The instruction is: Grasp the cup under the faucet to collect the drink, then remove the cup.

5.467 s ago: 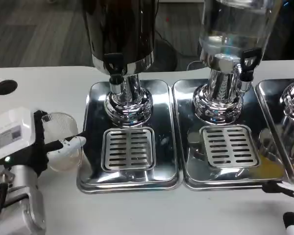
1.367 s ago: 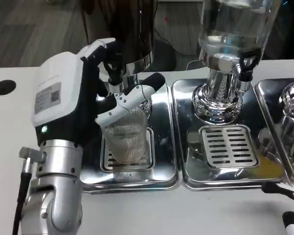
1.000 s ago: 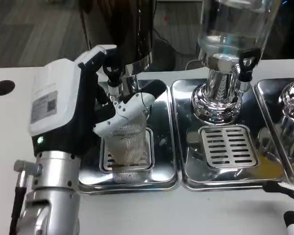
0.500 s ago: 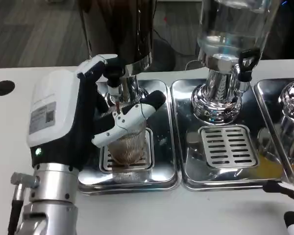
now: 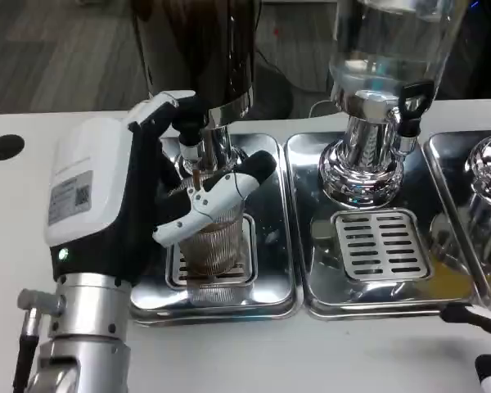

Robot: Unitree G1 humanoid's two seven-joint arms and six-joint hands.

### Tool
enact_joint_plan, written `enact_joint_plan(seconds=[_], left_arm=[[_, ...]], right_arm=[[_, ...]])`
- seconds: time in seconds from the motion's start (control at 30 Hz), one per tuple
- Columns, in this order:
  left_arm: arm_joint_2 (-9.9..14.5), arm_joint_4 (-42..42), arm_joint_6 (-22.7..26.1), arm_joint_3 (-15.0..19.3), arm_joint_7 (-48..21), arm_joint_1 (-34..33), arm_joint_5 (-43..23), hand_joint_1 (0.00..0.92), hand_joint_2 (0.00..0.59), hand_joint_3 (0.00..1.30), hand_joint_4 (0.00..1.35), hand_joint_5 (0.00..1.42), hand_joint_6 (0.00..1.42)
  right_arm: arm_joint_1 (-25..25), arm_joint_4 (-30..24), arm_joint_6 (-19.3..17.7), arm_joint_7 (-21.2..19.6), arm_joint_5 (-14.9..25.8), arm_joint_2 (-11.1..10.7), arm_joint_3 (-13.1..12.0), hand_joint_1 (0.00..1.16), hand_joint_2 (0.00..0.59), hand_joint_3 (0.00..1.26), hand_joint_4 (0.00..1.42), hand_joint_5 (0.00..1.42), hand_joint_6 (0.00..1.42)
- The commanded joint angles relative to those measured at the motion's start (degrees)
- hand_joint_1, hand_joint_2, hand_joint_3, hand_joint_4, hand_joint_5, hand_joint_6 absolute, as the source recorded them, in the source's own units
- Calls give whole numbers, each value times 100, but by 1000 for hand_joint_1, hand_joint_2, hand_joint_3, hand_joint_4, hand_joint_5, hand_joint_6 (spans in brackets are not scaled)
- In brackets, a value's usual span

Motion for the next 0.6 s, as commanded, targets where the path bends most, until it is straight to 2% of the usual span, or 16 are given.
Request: enact_joint_plan(seconds=[0.03,0.6], left_arm=[[30,9,-42,-11,-109,152,45,57,47,410,392,872,952],[6,-22,-106,-9,-106,243,46,57,47,409,392,872,937]], right_arm=[[18,-80,-79,51,67,-22,-22,404,477,307,187,143,80],[-30,-190,-69,55,22,-86,-86,400,476,307,200,156,81]])
